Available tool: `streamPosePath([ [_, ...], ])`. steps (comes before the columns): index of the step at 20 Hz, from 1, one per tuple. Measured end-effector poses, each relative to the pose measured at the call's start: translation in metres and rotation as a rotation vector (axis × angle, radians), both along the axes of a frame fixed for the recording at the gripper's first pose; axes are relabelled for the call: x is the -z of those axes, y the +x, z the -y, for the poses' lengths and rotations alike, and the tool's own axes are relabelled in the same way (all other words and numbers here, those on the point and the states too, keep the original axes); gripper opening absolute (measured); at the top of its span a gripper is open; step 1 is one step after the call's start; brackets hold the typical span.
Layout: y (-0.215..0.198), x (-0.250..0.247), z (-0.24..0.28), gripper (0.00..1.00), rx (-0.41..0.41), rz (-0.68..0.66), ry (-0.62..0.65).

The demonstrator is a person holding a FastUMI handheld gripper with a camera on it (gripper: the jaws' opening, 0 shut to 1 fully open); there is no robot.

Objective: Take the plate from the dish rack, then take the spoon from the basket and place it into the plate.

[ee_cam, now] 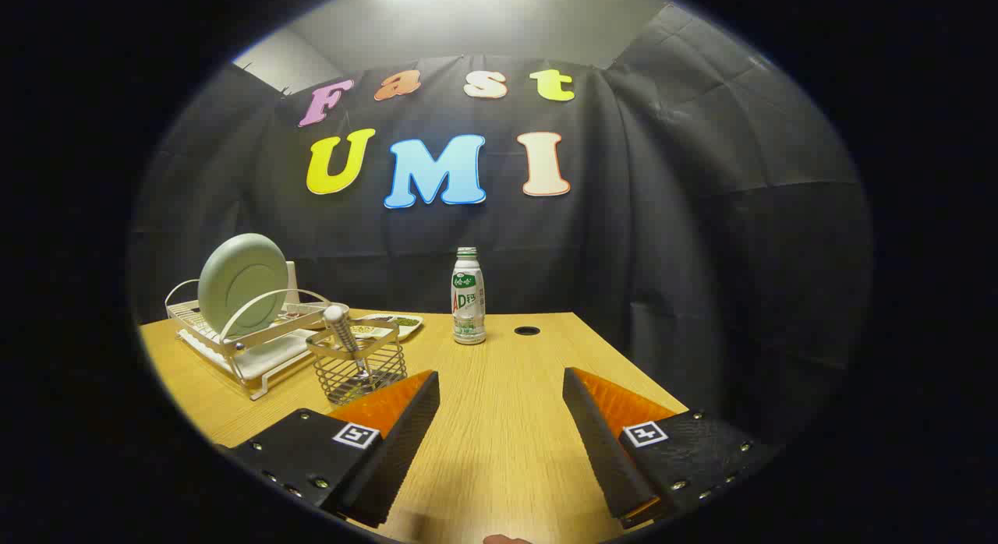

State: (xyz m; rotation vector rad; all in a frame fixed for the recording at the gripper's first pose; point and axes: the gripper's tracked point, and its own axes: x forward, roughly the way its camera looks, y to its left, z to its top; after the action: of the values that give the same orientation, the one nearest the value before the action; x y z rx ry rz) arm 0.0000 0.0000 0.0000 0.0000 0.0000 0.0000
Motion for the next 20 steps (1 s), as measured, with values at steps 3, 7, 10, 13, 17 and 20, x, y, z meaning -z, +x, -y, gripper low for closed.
streamPosePath([
  [3,0.028,-0.01,0.004,0.98,0.004,0.018,0.02],
  [7,0.04,-0.053,0.011,0.98,0.018,0.06,0.029],
  [10,0.027,-0.098,0.004,0.98,0.005,0.087,0.024],
  [13,0.009,-0.148,-0.016,0.98,-0.031,0.094,0.033],
  [17,-0.011,-0.216,-0.053,0.98,-0.075,0.121,0.024],
  [20,-0.014,-0.255,-0.088,0.98,-0.09,0.15,0.029],
])
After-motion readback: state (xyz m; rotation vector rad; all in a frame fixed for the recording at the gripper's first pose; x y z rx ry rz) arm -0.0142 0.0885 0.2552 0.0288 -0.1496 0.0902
